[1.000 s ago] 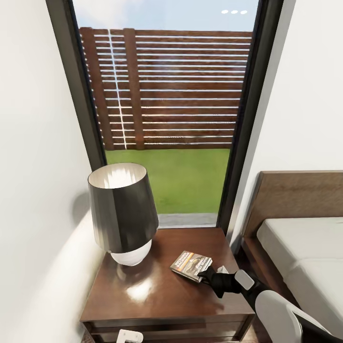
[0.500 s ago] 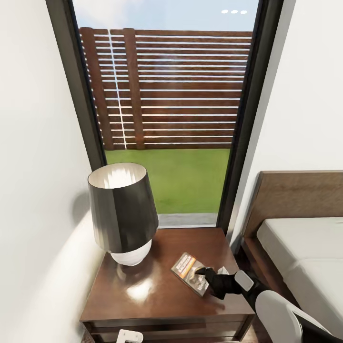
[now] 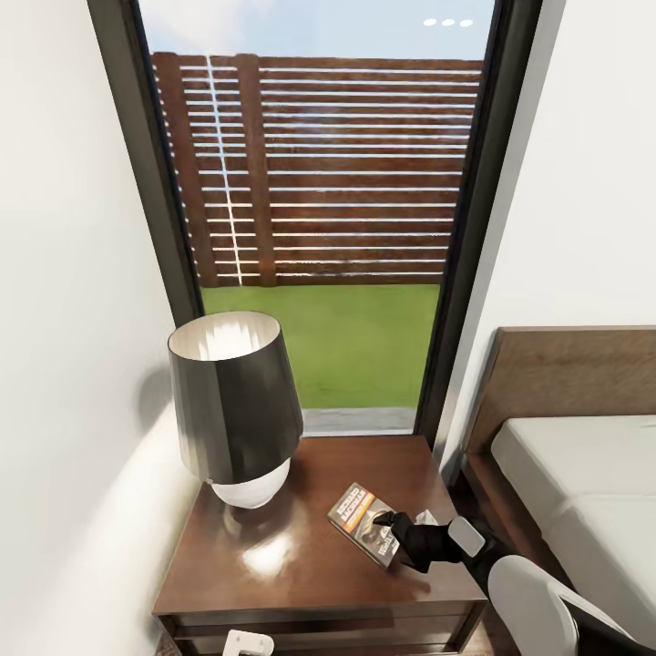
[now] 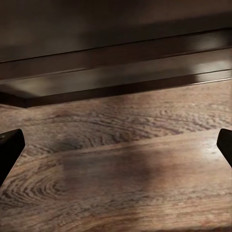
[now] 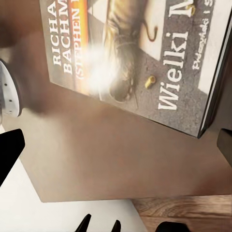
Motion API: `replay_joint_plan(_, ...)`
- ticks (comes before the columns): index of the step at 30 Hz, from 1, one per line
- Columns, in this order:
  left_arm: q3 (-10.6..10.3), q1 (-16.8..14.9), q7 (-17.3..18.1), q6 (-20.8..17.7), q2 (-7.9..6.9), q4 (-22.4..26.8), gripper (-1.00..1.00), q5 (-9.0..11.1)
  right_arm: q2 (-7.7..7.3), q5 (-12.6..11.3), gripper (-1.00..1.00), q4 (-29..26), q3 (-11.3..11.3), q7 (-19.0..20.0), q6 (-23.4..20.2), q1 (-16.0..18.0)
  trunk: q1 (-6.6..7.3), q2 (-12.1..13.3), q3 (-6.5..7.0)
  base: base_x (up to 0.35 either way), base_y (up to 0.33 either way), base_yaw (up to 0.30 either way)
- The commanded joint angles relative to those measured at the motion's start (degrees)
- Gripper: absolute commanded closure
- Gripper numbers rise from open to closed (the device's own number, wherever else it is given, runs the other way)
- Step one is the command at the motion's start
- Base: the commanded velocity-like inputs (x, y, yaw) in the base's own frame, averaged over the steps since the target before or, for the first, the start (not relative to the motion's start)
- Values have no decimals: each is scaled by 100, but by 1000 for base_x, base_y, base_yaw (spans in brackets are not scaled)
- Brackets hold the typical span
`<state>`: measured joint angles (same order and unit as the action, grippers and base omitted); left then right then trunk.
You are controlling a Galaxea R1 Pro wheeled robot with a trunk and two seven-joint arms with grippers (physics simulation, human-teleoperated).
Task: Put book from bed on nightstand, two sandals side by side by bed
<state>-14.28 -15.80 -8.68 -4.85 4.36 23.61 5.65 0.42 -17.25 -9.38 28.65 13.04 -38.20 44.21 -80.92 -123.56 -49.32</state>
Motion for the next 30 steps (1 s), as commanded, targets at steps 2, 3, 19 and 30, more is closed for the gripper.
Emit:
replay_joint_plan(2,-48,-2,-45,-30,-5,12,-100,59,2,-5,-100,-11,9,0,-29,0,1,-2,-5,0,0,0)
replay_joint_plan(3,-48,-2,-46,-31,-5,12,-100,59,2,-5,-100,-11,9,-1,-29,0,1,-2,-5,0,0,0)
replay_joint_plan(19,-49,-2,-45,-29,-5,12,-100,59,-18,11,-100,-18,9,-3,-29,0,1,-2,-5,0,0,0)
replay_joint_plan(30,-49,-2,-46,-26,-5,12,-100,59,-2,7,-100,-36,9,-418,-26,9,1,-2,-5,0,0,0)
